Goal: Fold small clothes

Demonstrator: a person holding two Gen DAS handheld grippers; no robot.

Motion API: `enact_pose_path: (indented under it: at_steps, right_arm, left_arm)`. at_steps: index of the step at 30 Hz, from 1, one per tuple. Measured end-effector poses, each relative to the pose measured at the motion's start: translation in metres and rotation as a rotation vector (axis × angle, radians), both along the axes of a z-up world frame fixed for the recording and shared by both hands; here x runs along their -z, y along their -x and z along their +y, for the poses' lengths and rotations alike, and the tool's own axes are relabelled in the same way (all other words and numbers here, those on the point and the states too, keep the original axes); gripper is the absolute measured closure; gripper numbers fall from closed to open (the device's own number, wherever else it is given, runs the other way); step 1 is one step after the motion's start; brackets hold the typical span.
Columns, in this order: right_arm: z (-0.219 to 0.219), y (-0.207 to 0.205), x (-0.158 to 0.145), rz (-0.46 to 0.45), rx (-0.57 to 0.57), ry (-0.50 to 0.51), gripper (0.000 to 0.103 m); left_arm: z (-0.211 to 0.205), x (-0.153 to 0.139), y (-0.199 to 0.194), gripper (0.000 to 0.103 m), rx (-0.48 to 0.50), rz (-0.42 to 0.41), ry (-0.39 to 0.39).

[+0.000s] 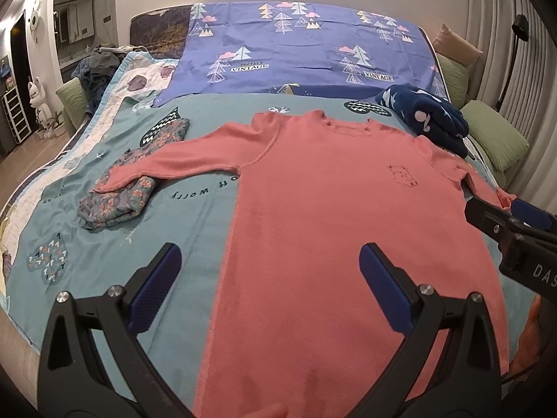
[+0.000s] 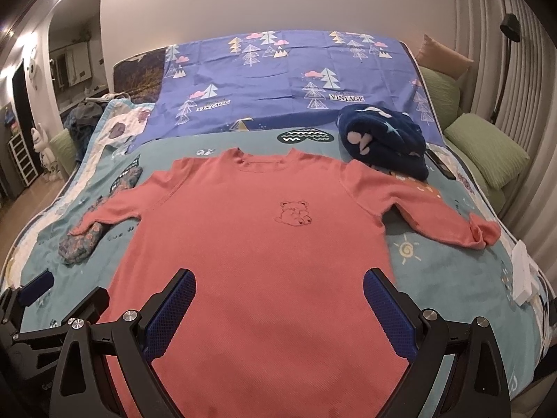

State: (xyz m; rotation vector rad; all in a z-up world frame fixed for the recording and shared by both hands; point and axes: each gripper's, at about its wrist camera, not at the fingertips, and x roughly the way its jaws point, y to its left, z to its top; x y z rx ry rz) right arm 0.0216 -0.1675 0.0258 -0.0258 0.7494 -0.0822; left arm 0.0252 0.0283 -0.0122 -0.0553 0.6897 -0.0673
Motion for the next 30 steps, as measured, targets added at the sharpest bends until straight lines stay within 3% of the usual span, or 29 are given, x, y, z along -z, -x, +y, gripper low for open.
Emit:
enact_pose_path:
  at_steps: [17, 20, 22, 24, 30]
  right_arm:
    - [0.029, -0.055, 0.008, 0.062, -0.038, 0.054, 0.004]
    - [0.036, -0.071, 0.008, 0.069, -0.054, 0.065, 0.004]
    - [0.041, -0.080, 0.009, 0.075, -0.071, 0.069, 0.004]
    - [0.046, -0.089, 0.011, 0.082, -0.088, 0.073, 0.004]
    - [0.063, -0.117, 0.028, 0.117, -0.145, 0.118, 0.004]
  left_arm:
    - [0.047, 0.011, -0.051, 0.003, -0.005, 0.047, 0.056]
    - [0.083, 0.020, -0.078, 0.013, -0.030, 0.106, 0.152]
    - [0.118, 0.032, -0.099, 0.025, -0.090, 0.160, 0.214]
    - [0.159, 0.045, -0.126, 0.043, -0.167, 0.189, 0.255]
    - [0.279, 0.102, -0.188, 0.047, -0.381, 0.312, 0.455]
